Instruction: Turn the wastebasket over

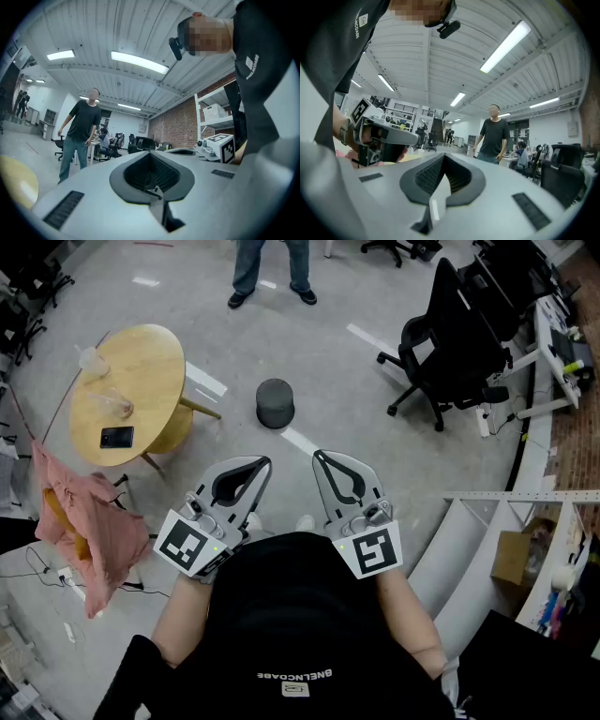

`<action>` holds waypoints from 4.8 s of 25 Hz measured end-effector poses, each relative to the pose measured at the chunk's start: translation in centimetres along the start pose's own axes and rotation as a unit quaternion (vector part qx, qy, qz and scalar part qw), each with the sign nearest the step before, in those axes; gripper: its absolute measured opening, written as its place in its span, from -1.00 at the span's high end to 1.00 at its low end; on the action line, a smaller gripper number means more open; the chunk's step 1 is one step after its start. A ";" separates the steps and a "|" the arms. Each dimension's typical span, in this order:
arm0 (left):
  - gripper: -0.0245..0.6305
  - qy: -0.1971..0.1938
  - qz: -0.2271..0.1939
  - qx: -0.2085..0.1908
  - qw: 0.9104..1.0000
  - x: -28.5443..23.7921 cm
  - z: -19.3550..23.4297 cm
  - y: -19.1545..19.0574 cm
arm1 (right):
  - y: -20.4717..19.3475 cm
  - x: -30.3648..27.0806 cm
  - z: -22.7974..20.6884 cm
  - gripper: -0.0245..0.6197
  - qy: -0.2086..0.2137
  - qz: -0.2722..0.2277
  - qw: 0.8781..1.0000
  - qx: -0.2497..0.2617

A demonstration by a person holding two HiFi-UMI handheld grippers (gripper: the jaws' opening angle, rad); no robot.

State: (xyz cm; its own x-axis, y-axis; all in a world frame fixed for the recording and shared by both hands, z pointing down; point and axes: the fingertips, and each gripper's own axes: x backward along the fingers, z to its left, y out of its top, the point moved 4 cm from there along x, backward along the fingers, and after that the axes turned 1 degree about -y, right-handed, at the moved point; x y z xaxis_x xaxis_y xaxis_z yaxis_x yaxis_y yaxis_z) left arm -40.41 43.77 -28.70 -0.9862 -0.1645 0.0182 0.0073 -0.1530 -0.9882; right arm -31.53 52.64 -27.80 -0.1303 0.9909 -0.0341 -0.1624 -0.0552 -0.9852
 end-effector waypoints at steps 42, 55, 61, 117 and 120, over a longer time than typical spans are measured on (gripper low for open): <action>0.88 0.108 0.072 0.044 0.991 -10.5 30.8 -4.6 | -10.1 -30.7 -13.0 0.89 0.079 0.126 0.989 0.022; 0.88 0.218 0.141 0.130 0.957 -13.0 38.6 -14.8 | -25.0 -40.0 -15.7 0.88 0.203 0.239 0.949 0.012; 0.87 0.288 0.166 0.209 0.920 -13.8 41.6 -24.1 | -34.6 -44.3 -16.5 0.87 0.255 0.297 0.920 0.019; 0.18 0.339 0.151 0.499 0.783 -24.7 47.4 -71.5 | -85.2 -52.5 -28.7 0.52 0.341 0.558 0.728 -0.207; 0.10 0.396 0.150 0.544 0.725 -20.9 47.2 -75.4 | -85.9 -53.3 -29.7 0.53 0.328 0.551 0.736 -0.218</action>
State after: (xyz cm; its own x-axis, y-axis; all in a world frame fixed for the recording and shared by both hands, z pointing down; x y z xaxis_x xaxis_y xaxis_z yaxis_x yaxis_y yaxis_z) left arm -12.51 12.75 52.62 -0.6963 0.1954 -0.6906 -0.0578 -0.9744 -0.2173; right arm 18.43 8.19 53.60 0.5756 0.2288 -0.7851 0.0366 -0.9663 -0.2548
